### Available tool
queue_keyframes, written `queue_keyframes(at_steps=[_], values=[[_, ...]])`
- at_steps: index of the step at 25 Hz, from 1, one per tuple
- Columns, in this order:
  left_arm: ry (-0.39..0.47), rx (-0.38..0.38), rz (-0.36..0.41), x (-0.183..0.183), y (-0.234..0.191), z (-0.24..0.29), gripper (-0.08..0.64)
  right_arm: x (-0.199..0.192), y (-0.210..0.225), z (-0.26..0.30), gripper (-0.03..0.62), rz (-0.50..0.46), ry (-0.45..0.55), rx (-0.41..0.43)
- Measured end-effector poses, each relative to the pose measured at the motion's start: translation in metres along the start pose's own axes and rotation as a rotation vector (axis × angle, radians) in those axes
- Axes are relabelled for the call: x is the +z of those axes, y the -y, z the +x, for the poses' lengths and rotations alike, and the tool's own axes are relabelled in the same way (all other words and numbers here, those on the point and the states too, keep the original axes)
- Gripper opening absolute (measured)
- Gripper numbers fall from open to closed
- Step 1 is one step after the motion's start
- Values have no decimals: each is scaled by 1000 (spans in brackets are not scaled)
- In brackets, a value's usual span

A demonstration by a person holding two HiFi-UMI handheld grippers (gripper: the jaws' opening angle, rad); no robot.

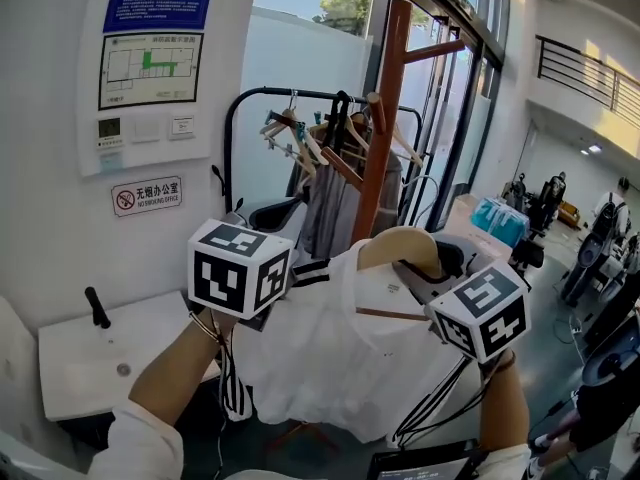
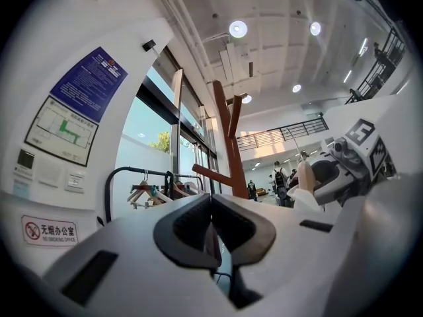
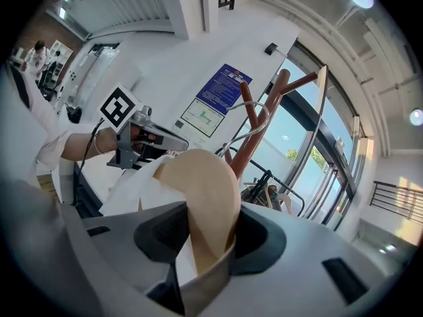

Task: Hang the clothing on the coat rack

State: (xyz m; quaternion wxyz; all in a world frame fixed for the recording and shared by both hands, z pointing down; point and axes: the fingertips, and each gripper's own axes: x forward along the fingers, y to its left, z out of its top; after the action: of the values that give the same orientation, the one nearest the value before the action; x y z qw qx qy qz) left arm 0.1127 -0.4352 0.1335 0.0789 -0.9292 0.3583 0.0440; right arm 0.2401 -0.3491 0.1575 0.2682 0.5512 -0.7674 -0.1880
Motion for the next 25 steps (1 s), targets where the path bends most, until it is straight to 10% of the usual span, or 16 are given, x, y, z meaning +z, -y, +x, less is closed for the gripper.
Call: queue_keyframes(at_steps=[25], values=[[78,-10,20,94,-5,-33,9,68,62,16,179,57,-39,26]])
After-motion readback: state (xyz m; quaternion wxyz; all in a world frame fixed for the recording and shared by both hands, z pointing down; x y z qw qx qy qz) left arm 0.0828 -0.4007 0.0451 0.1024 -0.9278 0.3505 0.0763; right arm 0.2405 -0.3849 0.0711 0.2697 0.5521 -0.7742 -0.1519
